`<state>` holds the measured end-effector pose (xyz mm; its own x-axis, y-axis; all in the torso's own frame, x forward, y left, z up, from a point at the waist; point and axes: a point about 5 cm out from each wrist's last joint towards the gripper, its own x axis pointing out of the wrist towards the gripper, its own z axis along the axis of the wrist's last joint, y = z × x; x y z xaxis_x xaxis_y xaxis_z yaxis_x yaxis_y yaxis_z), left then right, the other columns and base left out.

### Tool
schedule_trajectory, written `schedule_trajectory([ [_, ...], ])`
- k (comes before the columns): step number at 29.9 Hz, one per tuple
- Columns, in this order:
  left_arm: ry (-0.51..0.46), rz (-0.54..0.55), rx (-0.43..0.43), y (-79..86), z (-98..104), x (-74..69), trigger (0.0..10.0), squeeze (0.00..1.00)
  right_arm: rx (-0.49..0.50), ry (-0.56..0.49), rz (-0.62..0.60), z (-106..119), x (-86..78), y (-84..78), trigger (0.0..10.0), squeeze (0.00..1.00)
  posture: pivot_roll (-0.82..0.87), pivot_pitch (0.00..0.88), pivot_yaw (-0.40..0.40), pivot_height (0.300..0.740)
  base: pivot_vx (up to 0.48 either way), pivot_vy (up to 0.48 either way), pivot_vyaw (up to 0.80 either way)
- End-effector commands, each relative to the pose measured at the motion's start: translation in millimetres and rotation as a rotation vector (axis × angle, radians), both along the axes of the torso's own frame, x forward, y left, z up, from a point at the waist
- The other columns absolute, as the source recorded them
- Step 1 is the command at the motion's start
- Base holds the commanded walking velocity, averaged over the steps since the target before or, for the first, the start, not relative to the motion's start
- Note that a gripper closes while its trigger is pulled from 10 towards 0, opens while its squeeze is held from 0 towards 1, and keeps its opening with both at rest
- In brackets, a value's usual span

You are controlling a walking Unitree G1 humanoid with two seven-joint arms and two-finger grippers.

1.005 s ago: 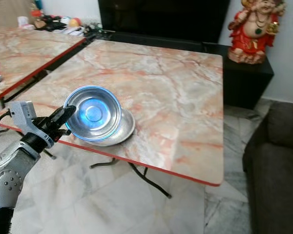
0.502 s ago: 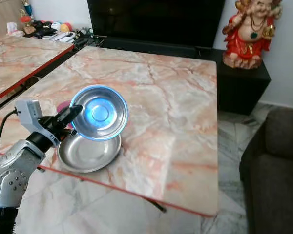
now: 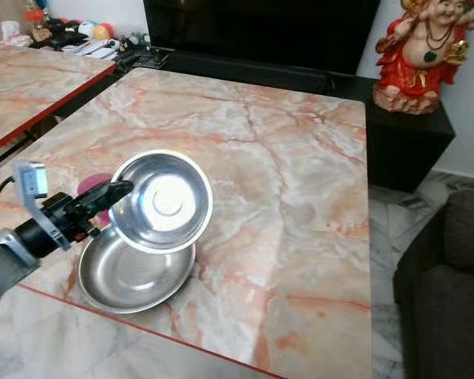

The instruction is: Setting the table

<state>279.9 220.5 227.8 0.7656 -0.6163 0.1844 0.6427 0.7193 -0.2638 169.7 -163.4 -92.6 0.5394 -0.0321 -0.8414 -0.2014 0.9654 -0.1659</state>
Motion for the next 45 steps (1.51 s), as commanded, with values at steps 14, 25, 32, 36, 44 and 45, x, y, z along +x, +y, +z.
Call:
schedule_trajectory([
  [14,0.299,0.084,0.117,14.3,-43.0,-15.7,10.0,0.00,-0.011,0.030,-0.011,-3.3,-8.0,-5.0,10.0,0.00,0.07,0.127,0.017,0.740,0.000,0.000,0.00],
  [25,0.299,0.153,-0.081,16.0,-40.7,-12.0,10.0,0.00,-0.010,0.032,-0.007,-3.6,-8.7,-4.5,10.0,0.00,0.07,0.120,0.021,0.740,0.000,0.000,0.00],
  [32,0.369,0.321,-0.194,35.4,-47.8,-11.1,10.0,0.00,-0.007,0.032,-0.014,-3.7,-8.9,-4.5,10.0,0.00,0.07,0.130,0.024,0.740,0.000,0.000,0.00],
  [36,0.381,0.293,-0.193,33.4,-48.0,-17.5,10.0,0.00,-0.006,0.035,-0.011,-3.8,-9.1,-4.4,10.0,0.00,0.07,0.137,0.022,0.740,0.000,0.000,0.00],
  [44,0.422,0.272,-0.211,27.1,-49.0,-19.8,10.0,0.00,-0.008,0.034,-0.009,-3.7,-9.0,-4.8,10.0,0.00,0.07,0.143,0.022,0.740,0.000,0.000,0.00],
  [45,0.425,0.283,-0.213,26.6,-49.9,-18.8,10.0,0.00,-0.007,0.034,-0.008,-3.7,-9.0,-4.7,10.0,0.00,0.07,0.146,0.021,0.740,0.000,0.000,0.00],
])
